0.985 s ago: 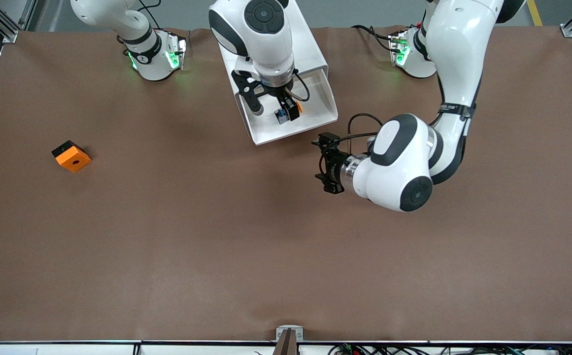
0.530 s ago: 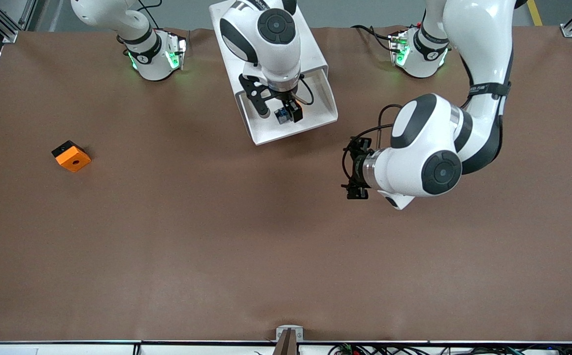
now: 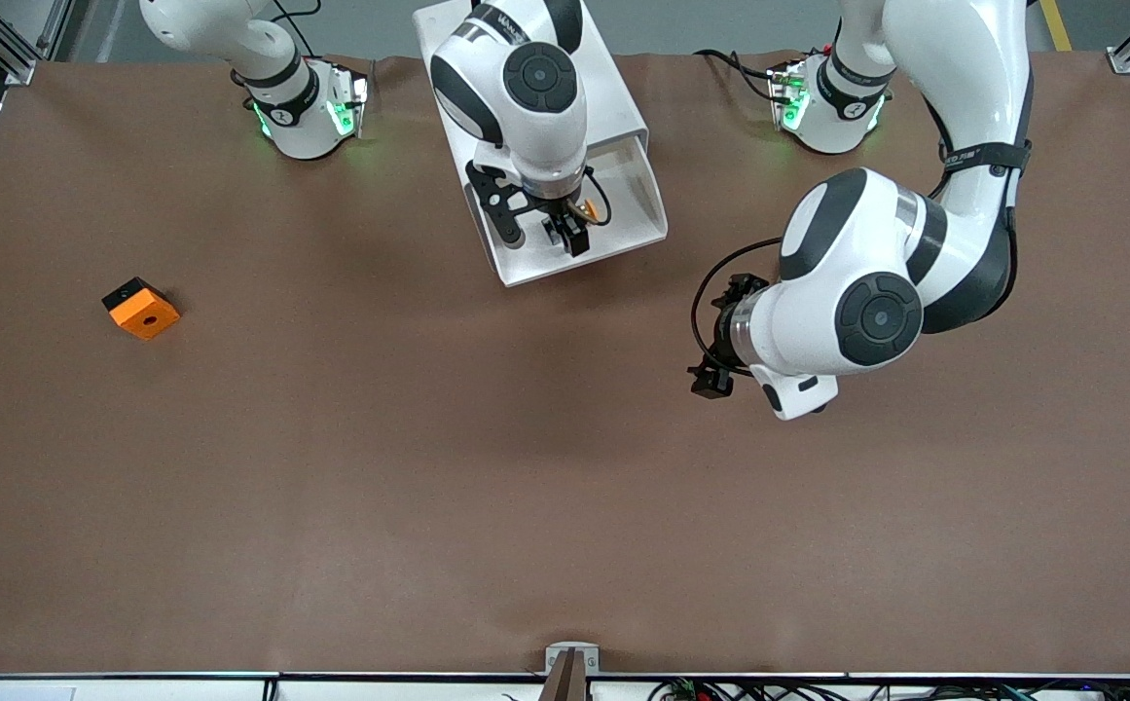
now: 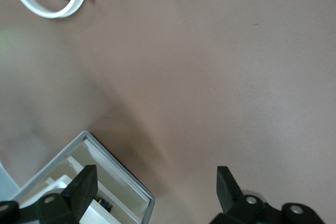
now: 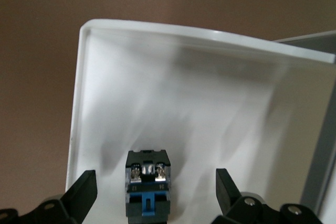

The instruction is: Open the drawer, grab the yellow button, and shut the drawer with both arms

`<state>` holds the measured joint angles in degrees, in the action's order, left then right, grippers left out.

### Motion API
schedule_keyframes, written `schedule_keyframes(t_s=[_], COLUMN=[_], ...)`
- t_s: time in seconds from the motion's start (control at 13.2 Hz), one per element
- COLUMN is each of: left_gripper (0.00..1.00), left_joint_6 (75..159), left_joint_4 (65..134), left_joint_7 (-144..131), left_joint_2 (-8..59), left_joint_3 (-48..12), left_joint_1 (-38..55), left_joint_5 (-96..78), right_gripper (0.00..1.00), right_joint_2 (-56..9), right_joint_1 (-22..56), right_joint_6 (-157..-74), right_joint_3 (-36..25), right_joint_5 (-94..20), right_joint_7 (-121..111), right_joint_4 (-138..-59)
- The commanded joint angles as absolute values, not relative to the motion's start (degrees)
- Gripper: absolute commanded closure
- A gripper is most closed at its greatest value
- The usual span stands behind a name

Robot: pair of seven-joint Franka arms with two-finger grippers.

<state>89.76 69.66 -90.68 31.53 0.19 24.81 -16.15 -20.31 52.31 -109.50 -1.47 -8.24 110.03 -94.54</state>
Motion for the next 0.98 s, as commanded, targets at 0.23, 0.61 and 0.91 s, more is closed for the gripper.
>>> schedule_keyframes(t_s=[0.23,0.61,0.91], left_gripper=[0.0,0.0,0.0], left_joint_6=[90.09,90.09,94.74], left_joint_4=[70.58,71.01,72.68], left_joint_7=[-73.96,-56.98,-50.63], left_joint_2=[28.31,27.6,28.48], left_joint_3=[1.05,0.53,-0.79], left_joint_1=[25.05,24.96,27.33], left_joint_5=[-9.69,-4.23,-4.22], right_gripper=[0.85,0.88,0.87], right_joint_2=[-21.27,-21.27,-21.01], right_joint_1=[51.94,51.25,48.44], right_joint_6=[-110.65,-110.22,-103.83], right_joint_3=[-1.14,-1.14,-1.05], right_joint_5=[-8.88,-9.05,-10.28], right_joint_7=[109.69,109.78,108.91], right_joint_4=[-93.78,-92.47,-86.95])
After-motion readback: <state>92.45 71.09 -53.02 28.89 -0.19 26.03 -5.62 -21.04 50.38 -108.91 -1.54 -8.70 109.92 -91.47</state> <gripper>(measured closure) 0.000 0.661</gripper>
